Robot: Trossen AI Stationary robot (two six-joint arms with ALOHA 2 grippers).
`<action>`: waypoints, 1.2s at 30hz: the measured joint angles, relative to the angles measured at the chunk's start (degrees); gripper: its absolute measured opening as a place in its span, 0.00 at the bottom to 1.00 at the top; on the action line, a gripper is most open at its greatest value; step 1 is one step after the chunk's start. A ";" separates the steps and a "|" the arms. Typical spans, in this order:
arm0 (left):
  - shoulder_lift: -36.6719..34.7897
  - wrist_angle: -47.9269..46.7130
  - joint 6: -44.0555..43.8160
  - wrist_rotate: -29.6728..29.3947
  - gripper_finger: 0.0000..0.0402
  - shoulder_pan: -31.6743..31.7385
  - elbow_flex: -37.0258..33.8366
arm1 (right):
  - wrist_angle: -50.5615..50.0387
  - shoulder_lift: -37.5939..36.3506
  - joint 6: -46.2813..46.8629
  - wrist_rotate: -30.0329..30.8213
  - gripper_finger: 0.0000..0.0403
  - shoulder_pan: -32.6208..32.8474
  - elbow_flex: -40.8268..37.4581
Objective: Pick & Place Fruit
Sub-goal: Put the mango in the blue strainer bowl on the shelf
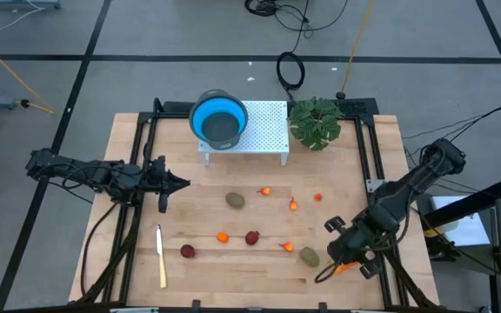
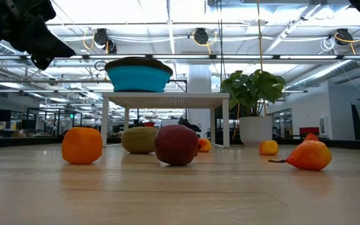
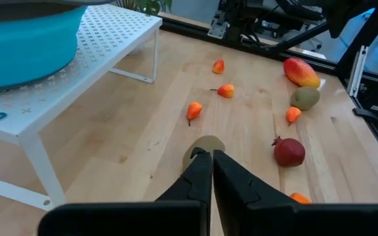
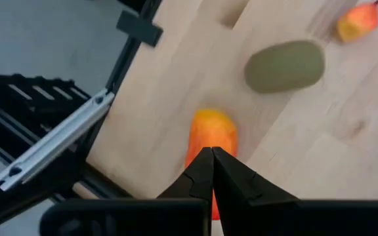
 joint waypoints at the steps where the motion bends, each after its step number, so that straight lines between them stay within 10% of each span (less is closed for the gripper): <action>1: 0.00 0.00 0.53 -0.02 0.02 0.00 0.00 | -0.03 0.38 0.56 0.00 0.00 0.24 0.00; 14: 0.00 -0.15 3.55 -0.02 0.01 0.00 0.00 | -5.98 0.94 4.01 0.20 0.07 0.12 -0.02; 36: 0.00 -0.17 5.06 0.04 0.04 0.00 0.00 | -6.85 0.94 12.49 -7.41 0.52 -2.64 -0.07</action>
